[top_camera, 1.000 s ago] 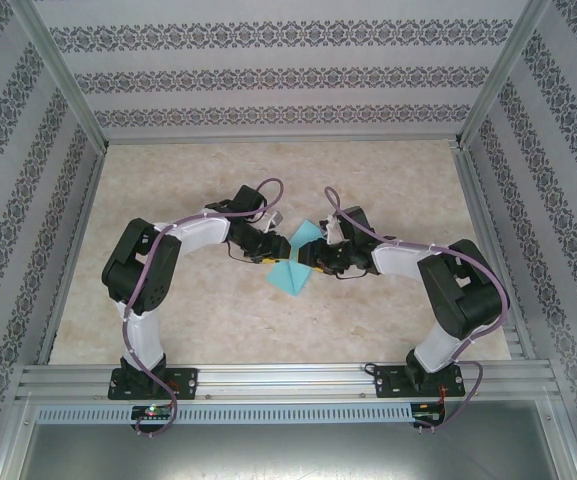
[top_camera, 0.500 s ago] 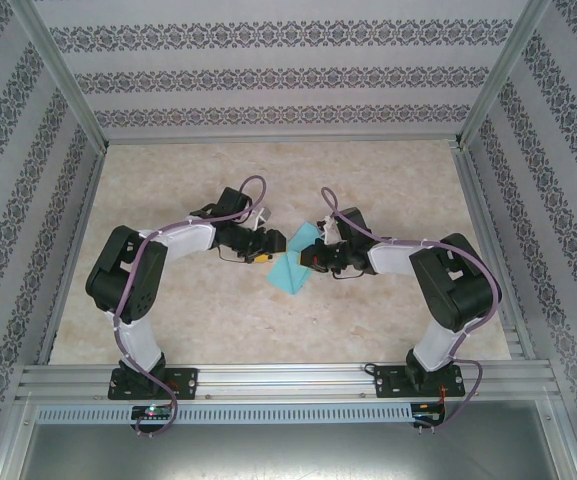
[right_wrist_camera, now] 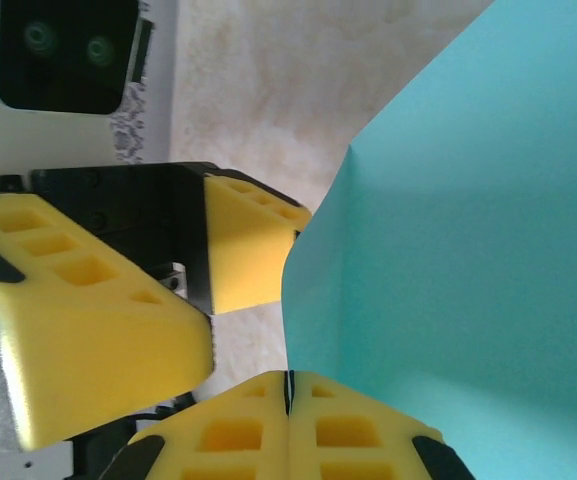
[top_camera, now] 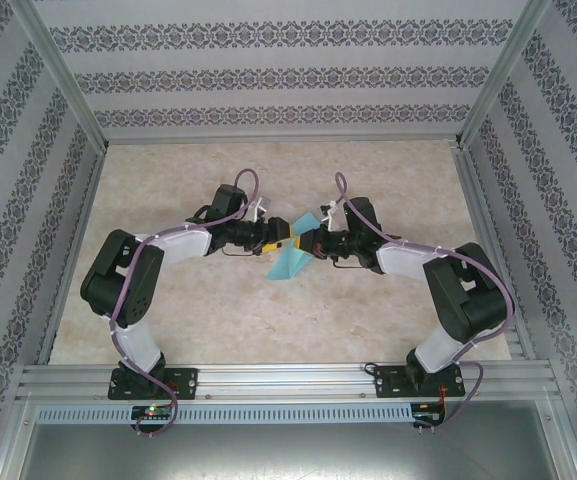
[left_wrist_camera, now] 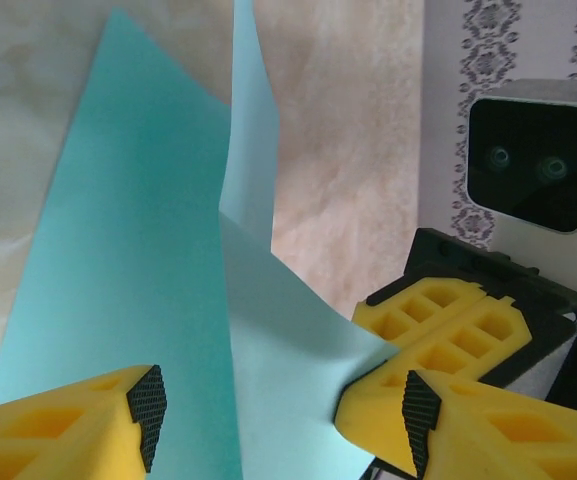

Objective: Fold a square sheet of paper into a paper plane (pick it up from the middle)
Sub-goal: Turn over the paper at the center of the table.

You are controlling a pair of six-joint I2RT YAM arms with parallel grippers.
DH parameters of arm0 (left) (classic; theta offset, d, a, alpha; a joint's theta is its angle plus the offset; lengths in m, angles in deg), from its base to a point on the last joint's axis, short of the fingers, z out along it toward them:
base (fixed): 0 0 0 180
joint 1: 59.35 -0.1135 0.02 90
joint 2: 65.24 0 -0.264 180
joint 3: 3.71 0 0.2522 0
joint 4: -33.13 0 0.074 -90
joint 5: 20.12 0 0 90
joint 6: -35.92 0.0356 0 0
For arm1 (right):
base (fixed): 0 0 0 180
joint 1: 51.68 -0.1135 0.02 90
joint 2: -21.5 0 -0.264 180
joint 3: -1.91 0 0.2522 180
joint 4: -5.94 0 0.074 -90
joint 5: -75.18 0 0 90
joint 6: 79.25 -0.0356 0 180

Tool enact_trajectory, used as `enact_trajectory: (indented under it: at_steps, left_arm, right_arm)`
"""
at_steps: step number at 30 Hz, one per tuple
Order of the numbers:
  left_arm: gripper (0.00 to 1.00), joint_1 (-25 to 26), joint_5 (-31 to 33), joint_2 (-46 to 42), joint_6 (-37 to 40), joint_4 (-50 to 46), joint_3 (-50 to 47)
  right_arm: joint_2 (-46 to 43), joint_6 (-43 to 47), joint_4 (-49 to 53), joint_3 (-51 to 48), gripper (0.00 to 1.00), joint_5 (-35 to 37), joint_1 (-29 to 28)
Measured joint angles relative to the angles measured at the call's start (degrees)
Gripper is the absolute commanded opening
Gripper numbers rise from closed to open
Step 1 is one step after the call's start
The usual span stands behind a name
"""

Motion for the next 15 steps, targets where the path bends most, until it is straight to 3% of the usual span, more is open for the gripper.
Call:
enact_trajectory:
  at_steps: [15]
  left_arm:
    - [0.66, 0.04, -4.57, -0.61, -6.91, 7.78, 0.0]
  right_arm:
    - [-2.05, -5.05, -6.43, -1.38, 0.0, -3.1, 1.55]
